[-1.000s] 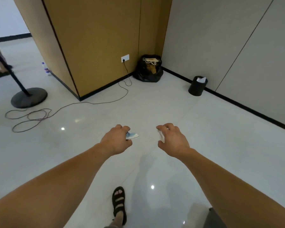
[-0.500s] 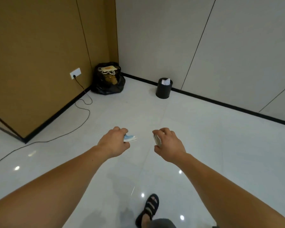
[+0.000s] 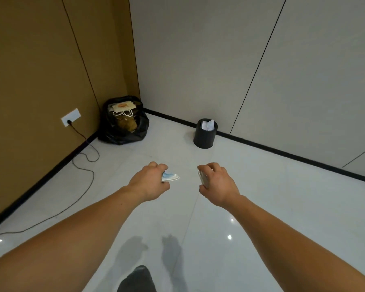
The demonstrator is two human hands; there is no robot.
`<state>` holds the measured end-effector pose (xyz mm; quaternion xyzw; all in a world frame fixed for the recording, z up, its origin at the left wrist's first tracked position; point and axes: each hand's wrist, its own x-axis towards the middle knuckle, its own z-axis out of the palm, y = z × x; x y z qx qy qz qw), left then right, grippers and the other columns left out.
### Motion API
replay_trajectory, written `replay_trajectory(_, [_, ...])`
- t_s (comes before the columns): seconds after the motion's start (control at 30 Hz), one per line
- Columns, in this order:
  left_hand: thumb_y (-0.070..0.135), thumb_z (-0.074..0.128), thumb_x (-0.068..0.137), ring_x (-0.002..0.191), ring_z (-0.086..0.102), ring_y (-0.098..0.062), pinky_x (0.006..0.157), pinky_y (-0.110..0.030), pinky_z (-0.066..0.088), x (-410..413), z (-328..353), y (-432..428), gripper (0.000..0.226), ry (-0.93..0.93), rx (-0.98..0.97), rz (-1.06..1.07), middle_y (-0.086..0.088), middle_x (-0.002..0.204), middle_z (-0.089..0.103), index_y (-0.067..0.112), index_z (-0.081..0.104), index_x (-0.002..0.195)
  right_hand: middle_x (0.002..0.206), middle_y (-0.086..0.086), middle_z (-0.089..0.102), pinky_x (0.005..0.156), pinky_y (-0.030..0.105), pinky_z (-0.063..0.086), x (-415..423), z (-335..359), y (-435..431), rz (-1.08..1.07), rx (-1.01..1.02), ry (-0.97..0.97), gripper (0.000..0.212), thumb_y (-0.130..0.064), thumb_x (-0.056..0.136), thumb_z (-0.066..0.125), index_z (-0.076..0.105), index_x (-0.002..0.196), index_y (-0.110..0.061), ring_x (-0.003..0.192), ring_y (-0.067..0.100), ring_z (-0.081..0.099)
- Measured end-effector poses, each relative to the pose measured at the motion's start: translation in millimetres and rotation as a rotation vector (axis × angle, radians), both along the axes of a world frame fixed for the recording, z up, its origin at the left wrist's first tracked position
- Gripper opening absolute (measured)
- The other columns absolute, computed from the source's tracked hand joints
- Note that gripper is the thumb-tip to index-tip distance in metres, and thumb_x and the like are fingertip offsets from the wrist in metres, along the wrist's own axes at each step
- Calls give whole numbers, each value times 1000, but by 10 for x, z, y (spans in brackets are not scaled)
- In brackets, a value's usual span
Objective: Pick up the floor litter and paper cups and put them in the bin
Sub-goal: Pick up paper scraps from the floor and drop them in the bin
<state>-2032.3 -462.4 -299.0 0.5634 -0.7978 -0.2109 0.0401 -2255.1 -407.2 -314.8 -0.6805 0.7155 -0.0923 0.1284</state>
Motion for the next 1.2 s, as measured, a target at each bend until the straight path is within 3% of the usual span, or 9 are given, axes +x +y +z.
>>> replay_trajectory(0.4, [34,57,88,111,52,-22,85,-29,43,-1001,-138,-3155,59,28,8,-163,-3,134,44,25,38,142,141,-1,37,91,35,49,-784,-127,-2770,-155,10,29,58,-32,89,60,35,142,-32,122,23,40])
replay_trajectory(0.6, [35,58,87,111,52,-22,88,-31,45,-1571,-188,-4271,58,-9,48,-262,-3,132,45,24,40,141,142,0,37,94,33,48,-1147,-218,-3796,-217,21,5,59,-35,89,61,34,142,-31,123,23,40])
replay_trajectory(1.03, [33,60,85,112,51,-24,84,-28,39,-3326,-350,-7162,55,42,46,-311,-5,128,47,23,45,136,139,2,40,92,33,45,-2944,-426,-6549,-303,39,-21,59,-28,88,62,38,141,-28,124,26,40])
replay_trajectory(1.2, [32,60,85,113,49,-25,89,-32,42,-3843,-590,-8093,52,34,159,-370,-5,128,45,22,45,134,139,3,41,92,33,46,-3345,-633,-7409,-357,82,-54,62,-32,87,64,38,143,-29,123,26,42])
